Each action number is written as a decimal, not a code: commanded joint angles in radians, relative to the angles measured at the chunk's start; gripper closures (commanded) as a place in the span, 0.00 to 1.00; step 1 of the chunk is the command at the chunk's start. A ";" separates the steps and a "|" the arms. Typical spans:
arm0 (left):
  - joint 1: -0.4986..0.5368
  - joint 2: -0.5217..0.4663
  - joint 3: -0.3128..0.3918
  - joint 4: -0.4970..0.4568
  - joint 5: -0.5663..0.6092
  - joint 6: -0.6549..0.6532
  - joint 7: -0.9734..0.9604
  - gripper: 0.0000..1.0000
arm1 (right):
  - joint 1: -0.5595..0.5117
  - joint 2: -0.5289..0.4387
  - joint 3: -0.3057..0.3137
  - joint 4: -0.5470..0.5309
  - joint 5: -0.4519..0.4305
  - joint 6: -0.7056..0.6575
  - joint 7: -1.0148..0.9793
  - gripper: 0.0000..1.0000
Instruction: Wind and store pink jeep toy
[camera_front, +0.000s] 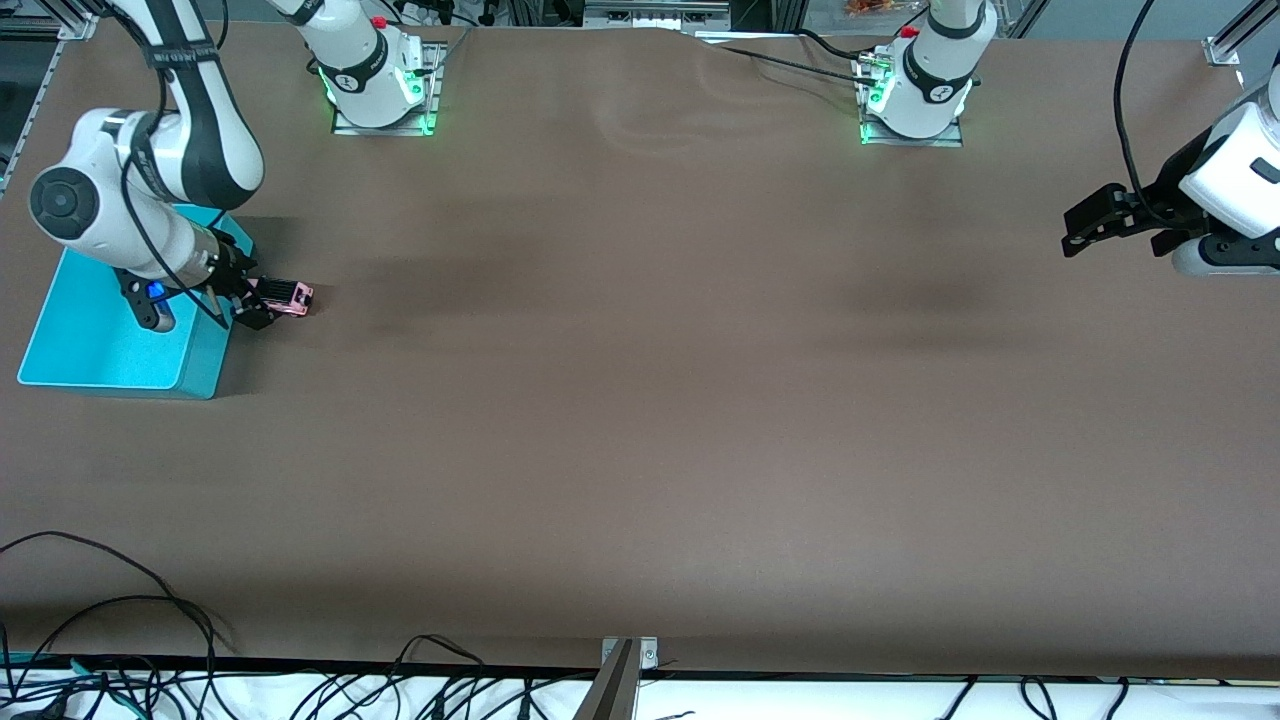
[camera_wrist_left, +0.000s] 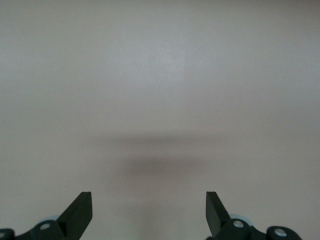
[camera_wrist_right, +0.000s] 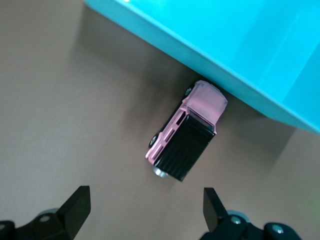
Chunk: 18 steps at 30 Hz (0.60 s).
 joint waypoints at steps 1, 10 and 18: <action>-0.001 0.005 -0.028 0.031 0.010 -0.018 -0.001 0.00 | 0.000 0.050 -0.009 -0.017 -0.016 0.079 0.157 0.00; -0.018 0.005 -0.027 0.035 0.010 -0.017 0.001 0.00 | 0.000 0.081 -0.035 -0.097 -0.016 0.223 0.249 0.00; -0.067 0.012 0.013 0.053 0.015 -0.017 -0.001 0.00 | 0.001 0.079 -0.047 -0.157 -0.016 0.292 0.297 0.00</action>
